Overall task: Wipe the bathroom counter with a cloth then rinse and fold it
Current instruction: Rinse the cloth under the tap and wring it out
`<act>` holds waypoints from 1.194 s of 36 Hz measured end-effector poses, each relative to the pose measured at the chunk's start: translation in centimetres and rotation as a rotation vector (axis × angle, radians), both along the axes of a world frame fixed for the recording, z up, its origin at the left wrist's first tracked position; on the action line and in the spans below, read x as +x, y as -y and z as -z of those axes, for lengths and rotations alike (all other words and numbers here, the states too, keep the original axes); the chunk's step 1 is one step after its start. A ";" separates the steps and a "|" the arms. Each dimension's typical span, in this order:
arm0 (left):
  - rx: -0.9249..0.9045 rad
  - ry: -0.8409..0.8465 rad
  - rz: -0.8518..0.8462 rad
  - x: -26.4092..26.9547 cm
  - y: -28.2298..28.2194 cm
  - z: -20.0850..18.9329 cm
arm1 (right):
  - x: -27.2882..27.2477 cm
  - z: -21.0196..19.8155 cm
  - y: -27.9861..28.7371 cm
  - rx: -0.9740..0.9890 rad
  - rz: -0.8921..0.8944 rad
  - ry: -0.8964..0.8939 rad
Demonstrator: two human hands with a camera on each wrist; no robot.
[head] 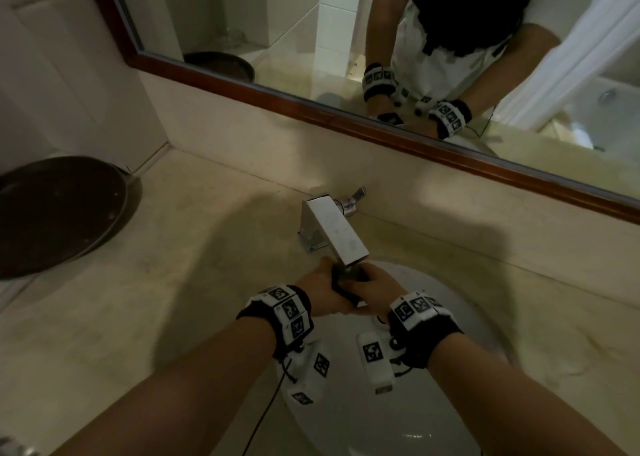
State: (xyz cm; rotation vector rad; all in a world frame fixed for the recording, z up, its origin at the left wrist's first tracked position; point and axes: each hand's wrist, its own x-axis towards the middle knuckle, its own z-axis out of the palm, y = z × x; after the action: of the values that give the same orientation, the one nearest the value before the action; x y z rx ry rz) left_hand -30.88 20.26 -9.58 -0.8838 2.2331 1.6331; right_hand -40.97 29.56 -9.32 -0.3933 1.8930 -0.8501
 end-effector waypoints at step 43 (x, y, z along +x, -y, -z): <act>0.176 -0.054 -0.196 0.4 -1.0 2.0 | -1.0 0.0 -1.0 -0.325 0.281 0.161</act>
State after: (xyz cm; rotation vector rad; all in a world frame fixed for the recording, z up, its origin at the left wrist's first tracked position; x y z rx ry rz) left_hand -30.46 21.26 -11.59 -1.0504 2.0508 1.9271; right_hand -42.02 30.60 -9.36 -0.2470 1.6847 -1.3451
